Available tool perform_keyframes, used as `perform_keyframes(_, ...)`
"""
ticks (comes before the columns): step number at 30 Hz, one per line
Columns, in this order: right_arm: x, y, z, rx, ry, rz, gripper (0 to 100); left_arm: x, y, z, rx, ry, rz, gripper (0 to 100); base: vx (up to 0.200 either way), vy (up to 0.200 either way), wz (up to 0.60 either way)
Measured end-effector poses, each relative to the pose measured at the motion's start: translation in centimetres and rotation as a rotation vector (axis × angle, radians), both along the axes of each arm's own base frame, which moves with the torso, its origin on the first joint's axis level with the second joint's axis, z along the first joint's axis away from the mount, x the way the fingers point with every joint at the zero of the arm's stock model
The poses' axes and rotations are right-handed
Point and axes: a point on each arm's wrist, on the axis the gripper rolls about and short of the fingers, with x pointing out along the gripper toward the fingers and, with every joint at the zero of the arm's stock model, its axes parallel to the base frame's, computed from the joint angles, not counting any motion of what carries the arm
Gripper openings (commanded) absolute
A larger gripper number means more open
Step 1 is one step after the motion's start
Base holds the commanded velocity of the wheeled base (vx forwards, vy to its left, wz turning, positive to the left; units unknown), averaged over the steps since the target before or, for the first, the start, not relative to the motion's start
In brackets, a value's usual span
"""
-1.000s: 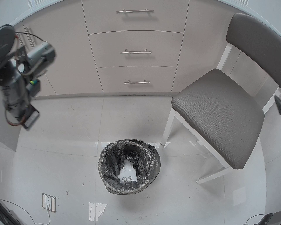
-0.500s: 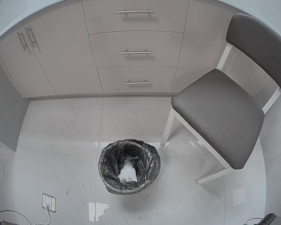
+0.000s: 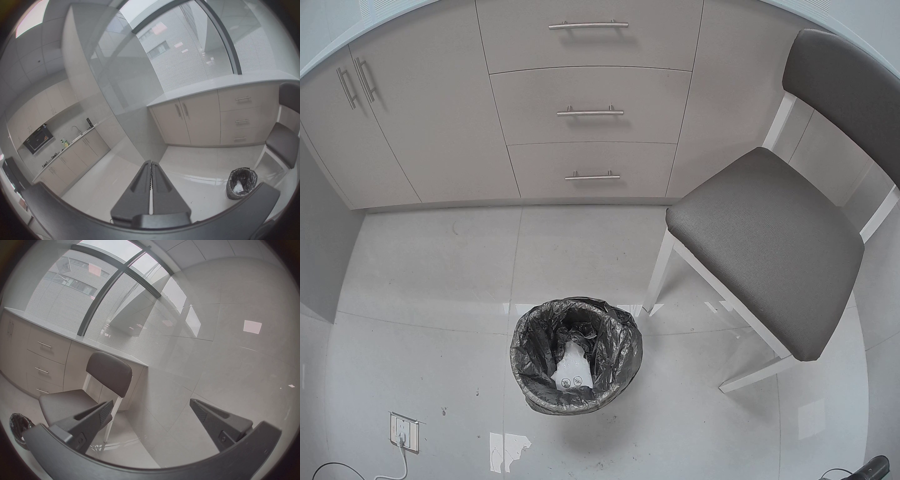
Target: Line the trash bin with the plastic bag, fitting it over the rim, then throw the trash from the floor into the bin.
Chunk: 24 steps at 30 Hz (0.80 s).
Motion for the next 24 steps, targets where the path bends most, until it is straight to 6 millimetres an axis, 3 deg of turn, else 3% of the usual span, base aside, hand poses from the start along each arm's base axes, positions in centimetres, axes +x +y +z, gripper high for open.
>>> perform_keyframes(4, -1.2, 0.0, -1.2, 0.002, -0.028, 0.006, 100, -1.1, -0.8, -2.3, 0.002, -0.034, -0.018, 0, 0.0, 0.0, 0.0)
perform_keyframes(9, -1.7, 0.0, -2.6, 0.005, -0.047, 0.025, 100, -0.3, -1.2, -5.0, 0.0, -0.053, -0.043, 0, 0.0, 0.0, 0.0)
perform_keyframes(16, -1.0, 0.0, -4.1, 0.011, -0.038, 0.095, 100, 3.3, -0.9, -8.2, -0.05, -0.084, -0.077, 0, 0.0, 0.0, 0.0)
perform_keyframes(24, 1.1, 0.1, -6.0, 0.013, 0.006, 0.177, 100, 9.1, -0.4, -11.6, -0.066, -0.126, -0.15, 0, 0.0, 0.0, 0.0)
